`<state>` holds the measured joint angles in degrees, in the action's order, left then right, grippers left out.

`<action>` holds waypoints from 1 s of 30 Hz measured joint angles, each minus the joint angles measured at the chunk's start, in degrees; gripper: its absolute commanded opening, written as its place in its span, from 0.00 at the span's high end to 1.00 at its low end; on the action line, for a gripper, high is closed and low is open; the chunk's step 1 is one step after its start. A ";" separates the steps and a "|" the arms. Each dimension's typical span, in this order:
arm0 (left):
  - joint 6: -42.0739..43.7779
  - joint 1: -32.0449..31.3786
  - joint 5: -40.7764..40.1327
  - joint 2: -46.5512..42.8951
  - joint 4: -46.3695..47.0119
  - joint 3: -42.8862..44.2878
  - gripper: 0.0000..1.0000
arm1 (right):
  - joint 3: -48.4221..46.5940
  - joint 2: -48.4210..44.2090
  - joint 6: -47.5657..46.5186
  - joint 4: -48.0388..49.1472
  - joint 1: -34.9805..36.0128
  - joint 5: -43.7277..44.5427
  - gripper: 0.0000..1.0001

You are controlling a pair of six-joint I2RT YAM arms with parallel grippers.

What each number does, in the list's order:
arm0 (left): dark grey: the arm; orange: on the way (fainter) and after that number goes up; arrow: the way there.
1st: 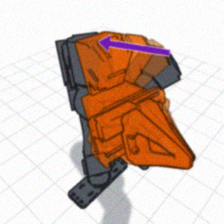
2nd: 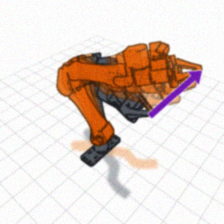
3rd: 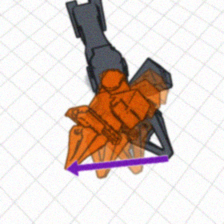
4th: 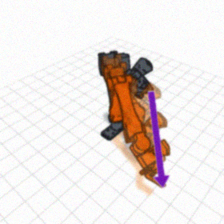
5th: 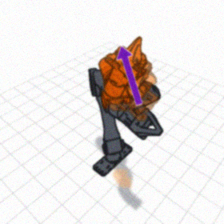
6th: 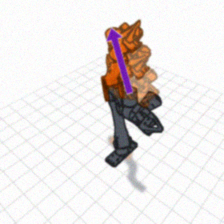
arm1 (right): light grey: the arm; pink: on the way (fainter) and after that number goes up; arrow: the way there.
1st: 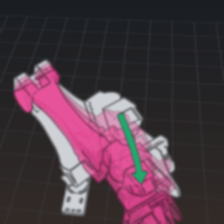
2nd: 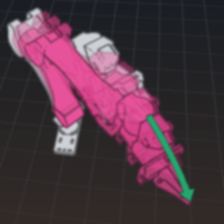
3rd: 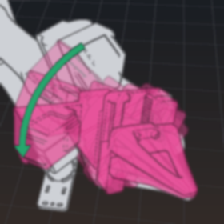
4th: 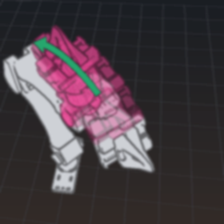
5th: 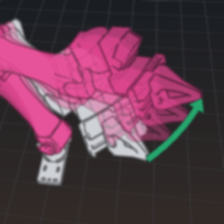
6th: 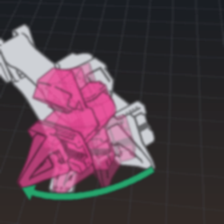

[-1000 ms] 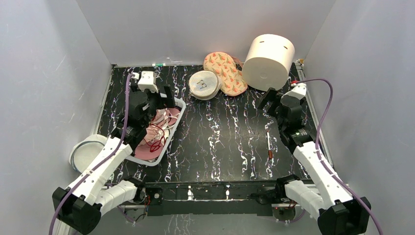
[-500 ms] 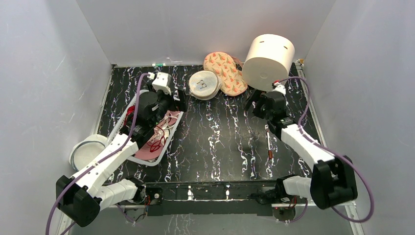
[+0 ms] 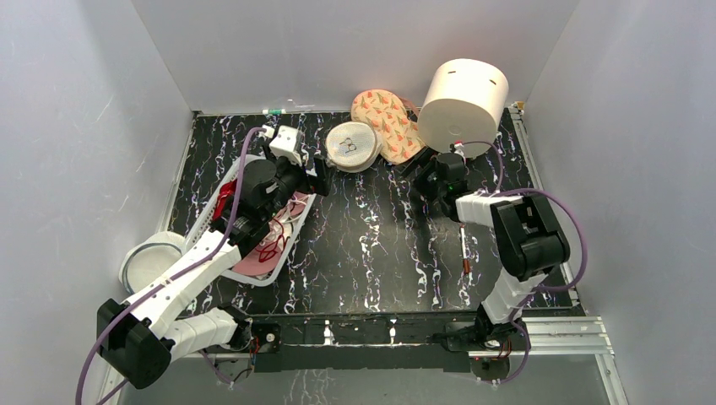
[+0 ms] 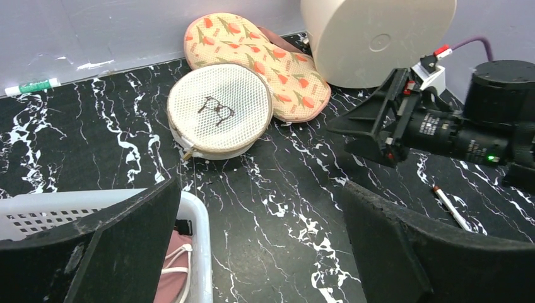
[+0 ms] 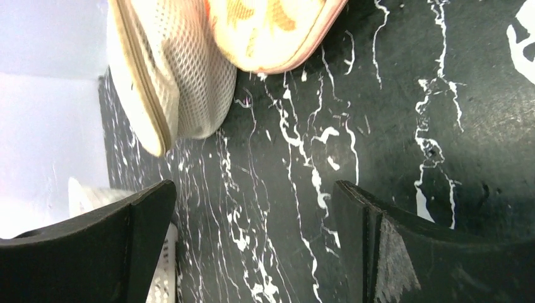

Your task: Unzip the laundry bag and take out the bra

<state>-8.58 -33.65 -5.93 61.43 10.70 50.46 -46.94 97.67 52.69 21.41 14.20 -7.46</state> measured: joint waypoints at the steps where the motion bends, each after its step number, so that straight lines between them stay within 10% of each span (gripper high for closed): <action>1: 0.00 -0.17 0.07 0.00 0.04 0.00 0.02 | 0.00 1.31 1.11 1.44 0.00 0.44 0.07; 30: 0.52 -2.89 0.44 0.28 0.48 -0.85 0.02 | -10.69 24.76 17.03 22.60 -1.95 11.74 0.62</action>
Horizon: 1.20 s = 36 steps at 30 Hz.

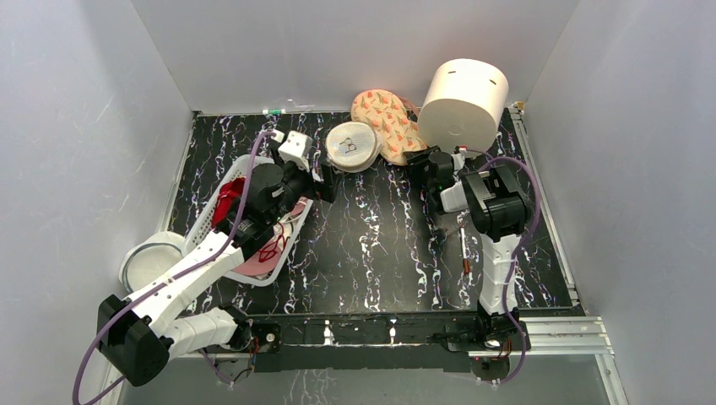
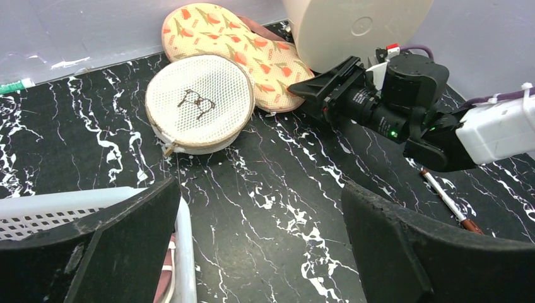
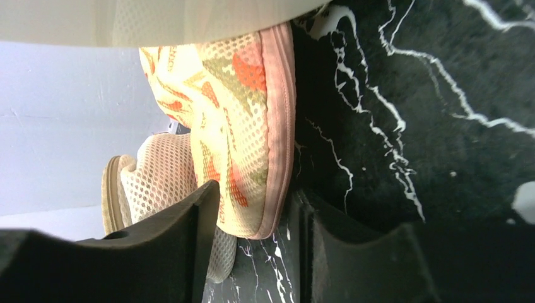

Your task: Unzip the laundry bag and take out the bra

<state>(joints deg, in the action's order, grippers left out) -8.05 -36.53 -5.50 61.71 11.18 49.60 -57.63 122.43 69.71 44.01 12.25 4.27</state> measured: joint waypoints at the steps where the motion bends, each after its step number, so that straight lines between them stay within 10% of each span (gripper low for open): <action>1: 0.04 -0.09 0.00 0.13 0.00 0.00 0.01 | 0.00 0.42 0.24 0.61 0.31 0.26 0.65; 10: 0.17 -0.52 0.00 1.09 -0.02 0.00 0.02 | 2.25 1.64 0.94 6.67 0.92 0.68 0.95; 25: 0.48 -1.95 0.09 4.66 -0.52 0.00 0.02 | 22.40 -14.91 -0.92 11.37 0.98 -0.87 0.97; 36: 0.50 -2.62 0.31 6.01 -0.96 0.07 0.02 | 31.41 -40.44 -10.56 -6.03 1.01 5.44 0.97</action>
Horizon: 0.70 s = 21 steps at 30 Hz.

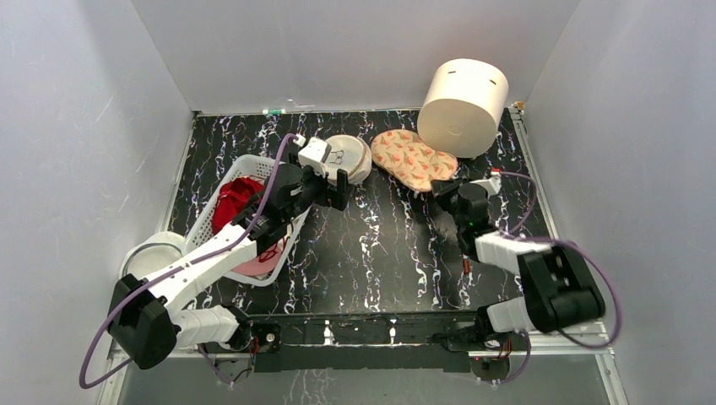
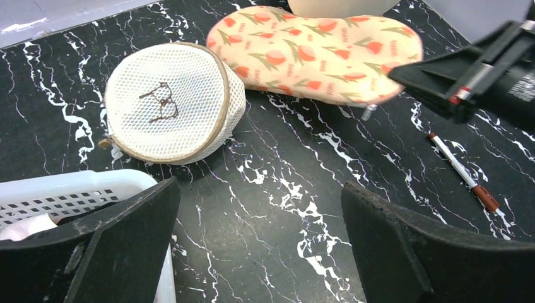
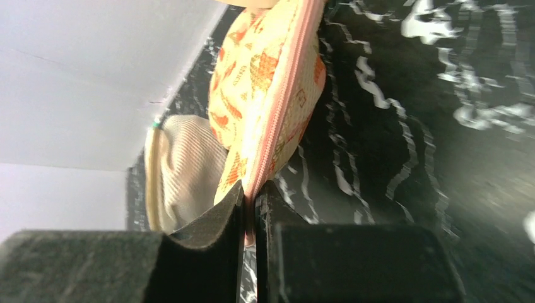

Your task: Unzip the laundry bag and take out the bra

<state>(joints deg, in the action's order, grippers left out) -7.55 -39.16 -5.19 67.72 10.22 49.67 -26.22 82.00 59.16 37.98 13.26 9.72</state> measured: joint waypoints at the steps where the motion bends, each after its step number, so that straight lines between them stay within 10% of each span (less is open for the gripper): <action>1: 0.00 -0.04 0.07 0.24 -0.02 0.07 0.02 | 1.01 -3.26 -1.49 -2.91 0.02 0.76 0.97; 12: -0.57 -1.03 3.41 3.30 -0.66 1.29 0.02 | 4.11 -44.04 -20.59 -33.40 -0.20 3.69 0.97; 21: 1.75 -5.84 9.11 6.36 -0.20 2.47 0.02 | -5.38 -42.40 -27.91 -48.65 -0.39 -16.22 0.98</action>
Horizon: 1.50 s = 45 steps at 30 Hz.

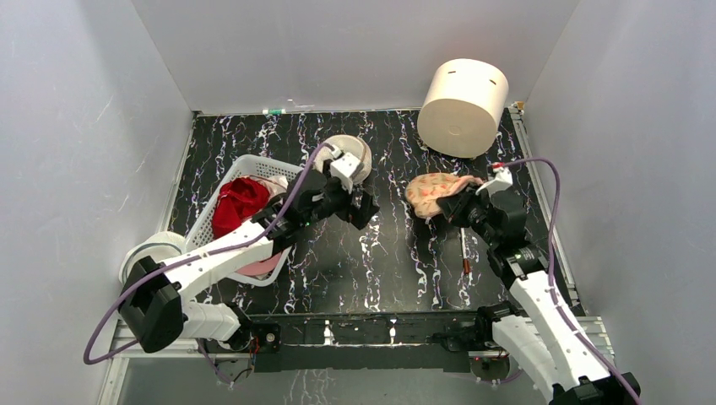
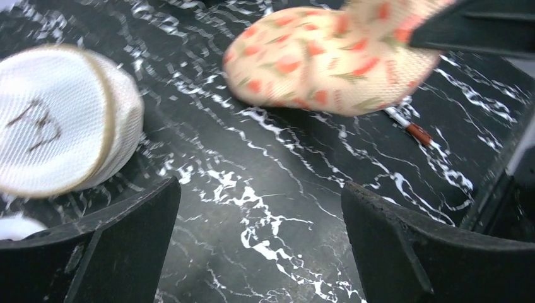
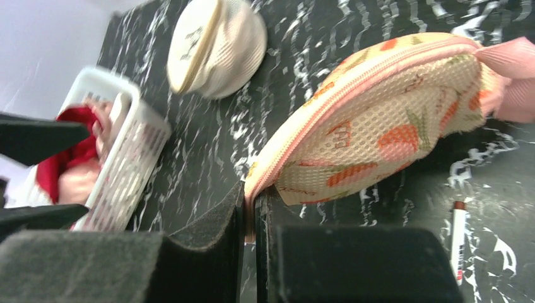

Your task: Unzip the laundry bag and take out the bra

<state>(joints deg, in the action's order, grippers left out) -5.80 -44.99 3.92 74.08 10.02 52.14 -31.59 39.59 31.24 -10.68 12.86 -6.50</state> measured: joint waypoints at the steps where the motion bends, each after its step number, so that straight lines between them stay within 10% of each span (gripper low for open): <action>1: 1.05 -1.01 0.90 -0.37 1.42 -0.83 0.02 | -1.22 1.03 -0.61 -1.09 0.00 -1.95 0.99; 17: 22.58 -14.82 2.08 -6.21 12.92 -15.56 0.14 | -12.61 21.62 -2.21 -4.74 0.00 -36.96 0.99; 36: 27.67 -18.73 -15.54 0.52 15.96 -14.19 0.55 | -11.85 23.37 1.86 0.63 2.51 -41.16 0.97; 45: 23.45 -18.73 -15.15 3.50 9.90 -9.68 0.86 | -14.99 26.25 0.17 -0.22 4.39 -35.65 0.64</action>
<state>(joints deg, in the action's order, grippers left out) 17.65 -63.72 -11.22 77.58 19.92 42.46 -46.59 65.84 31.42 -10.90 17.26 -42.15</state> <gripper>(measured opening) 0.220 0.226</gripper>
